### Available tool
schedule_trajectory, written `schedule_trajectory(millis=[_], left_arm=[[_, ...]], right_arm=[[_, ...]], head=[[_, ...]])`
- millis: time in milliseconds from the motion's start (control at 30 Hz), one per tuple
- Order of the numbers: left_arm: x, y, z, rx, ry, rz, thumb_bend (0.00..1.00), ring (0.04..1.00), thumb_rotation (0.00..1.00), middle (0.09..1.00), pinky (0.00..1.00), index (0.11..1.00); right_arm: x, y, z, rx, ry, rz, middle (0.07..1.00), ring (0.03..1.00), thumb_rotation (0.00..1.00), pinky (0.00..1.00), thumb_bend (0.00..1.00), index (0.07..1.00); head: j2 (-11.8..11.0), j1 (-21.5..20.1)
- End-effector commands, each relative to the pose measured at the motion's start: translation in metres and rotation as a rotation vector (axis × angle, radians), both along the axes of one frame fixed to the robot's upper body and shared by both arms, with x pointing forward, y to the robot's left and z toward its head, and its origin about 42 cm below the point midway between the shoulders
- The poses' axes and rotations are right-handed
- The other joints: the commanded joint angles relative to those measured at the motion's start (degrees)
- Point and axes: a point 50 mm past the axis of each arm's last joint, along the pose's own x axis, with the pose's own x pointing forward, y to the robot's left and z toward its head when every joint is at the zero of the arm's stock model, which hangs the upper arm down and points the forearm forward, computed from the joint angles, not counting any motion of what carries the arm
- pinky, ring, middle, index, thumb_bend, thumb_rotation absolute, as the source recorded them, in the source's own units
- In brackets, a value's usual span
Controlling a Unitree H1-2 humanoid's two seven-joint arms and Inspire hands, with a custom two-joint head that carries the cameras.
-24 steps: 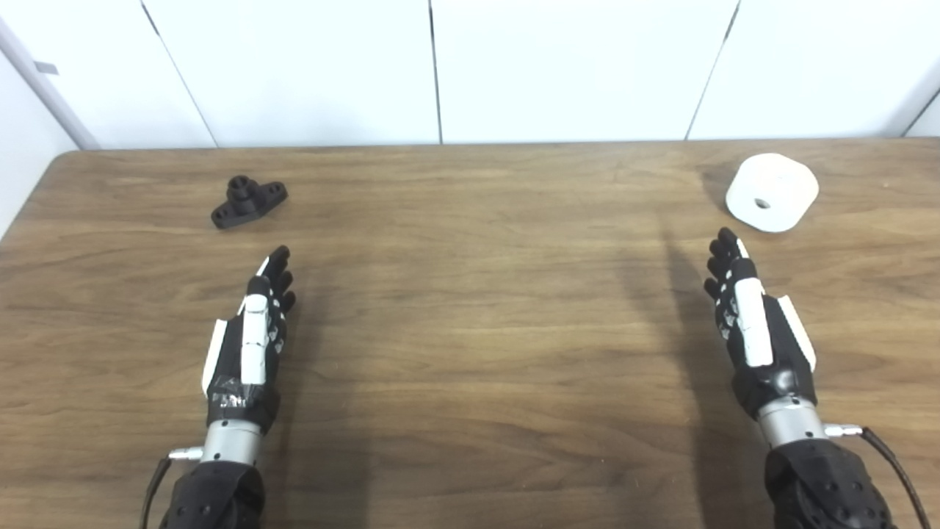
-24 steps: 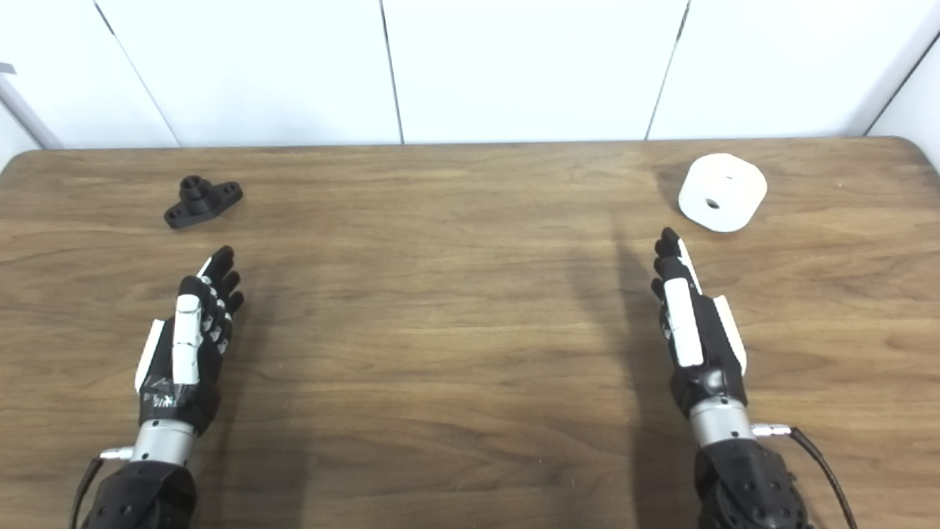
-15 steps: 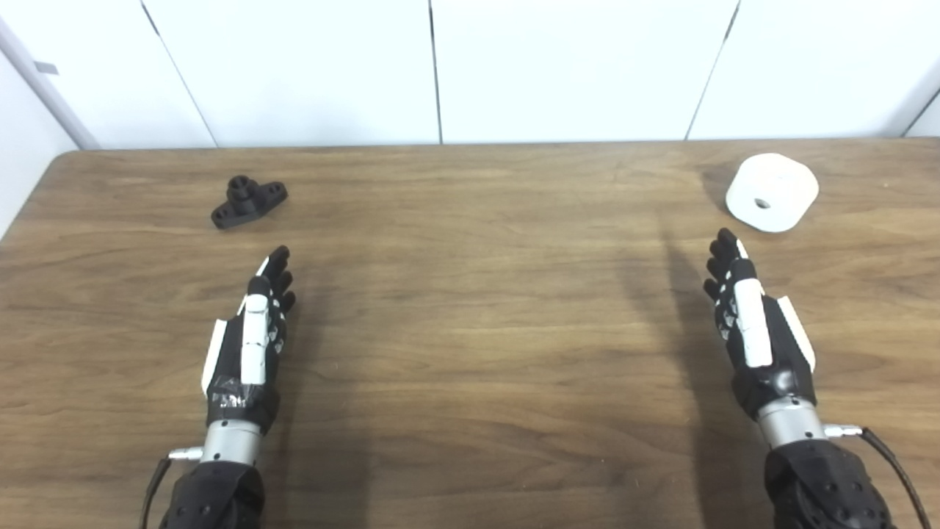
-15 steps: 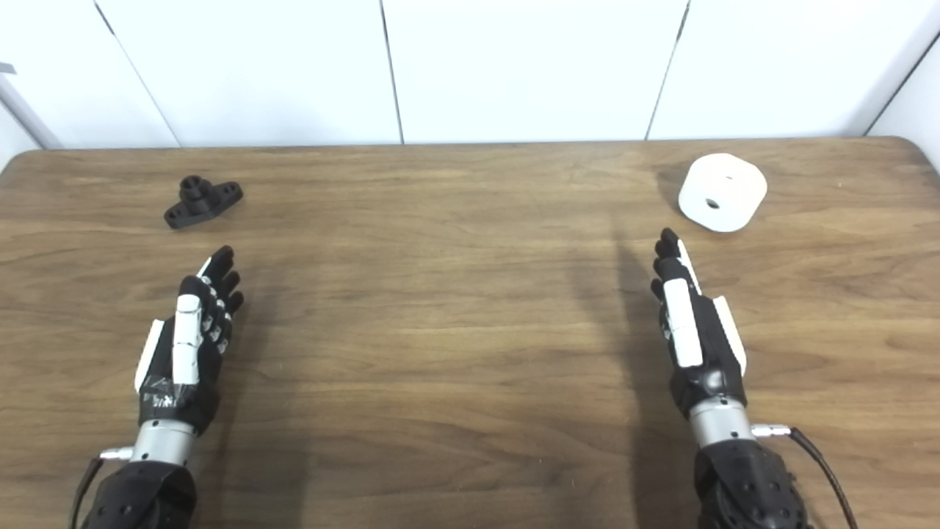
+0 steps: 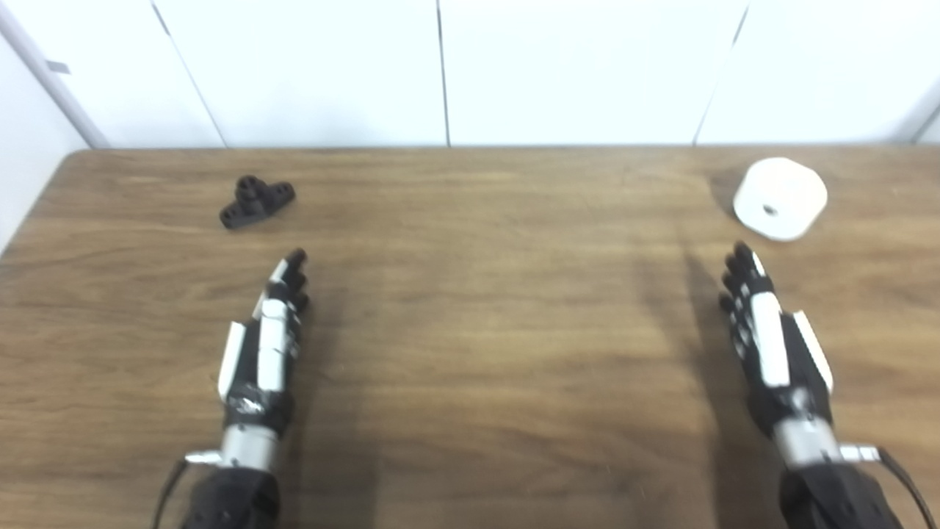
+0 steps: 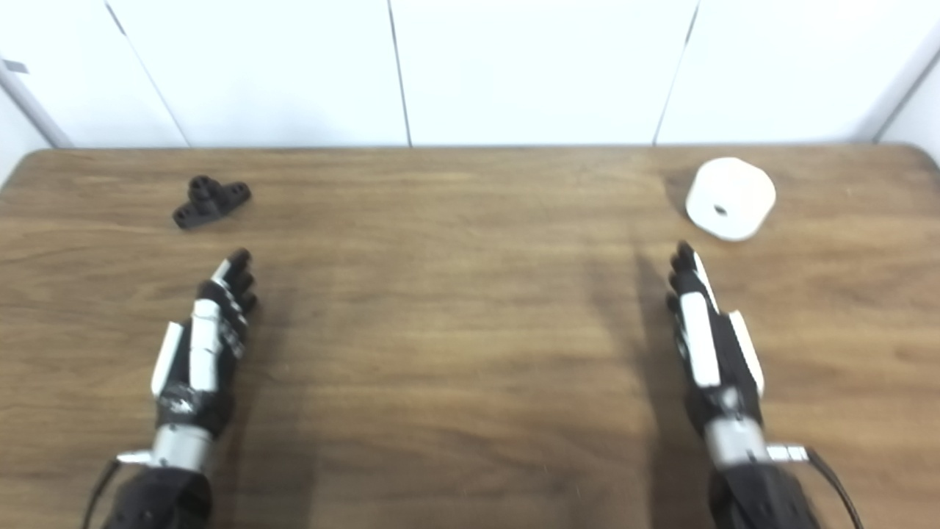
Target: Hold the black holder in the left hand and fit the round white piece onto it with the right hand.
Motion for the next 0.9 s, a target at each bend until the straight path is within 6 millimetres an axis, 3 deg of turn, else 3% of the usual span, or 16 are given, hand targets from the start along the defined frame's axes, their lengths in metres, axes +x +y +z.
schedule_trajectory(millis=[0, 200, 467, 667, 867], left_arm=[[0.001, -0.004, 0.004, 0.016, -0.044, 0.003, 0.52, 1.000, 0.98, 1.000, 1.00, 0.959], [0.001, -0.012, -0.004, 0.033, -0.037, -0.006, 0.47, 1.000, 1.00, 1.000, 1.00, 0.968], [0.001, -0.017, -0.013, 0.039, -0.042, -0.001, 0.44, 1.000, 1.00, 1.000, 1.00, 0.976], [0.002, -0.018, -0.018, 0.037, -0.052, 0.003, 0.41, 1.000, 1.00, 1.000, 1.00, 0.973], [0.002, -0.018, -0.017, 0.056, -0.042, 0.006, 0.40, 1.000, 1.00, 1.000, 1.00, 0.975]], right_arm=[[0.003, -0.007, 0.009, -0.009, -0.079, 0.022, 1.000, 1.000, 1.00, 1.00, 0.61, 1.000], [0.003, -0.012, 0.001, -0.016, -0.072, 0.042, 1.000, 1.000, 1.00, 1.00, 0.60, 1.000], [0.003, -0.012, -0.004, -0.001, -0.072, 0.059, 1.000, 1.000, 1.00, 1.00, 0.62, 1.000], [0.006, -0.012, -0.010, -0.007, -0.074, 0.060, 1.000, 1.000, 1.00, 1.00, 0.64, 1.000], [0.008, -0.013, -0.013, 0.000, -0.077, 0.060, 1.000, 1.000, 1.00, 1.00, 0.65, 1.000]], head=[[-0.66, 0.65], [-4.95, 3.31], [-8.05, 3.83], [-9.07, 3.48], [-8.35, 3.75]])
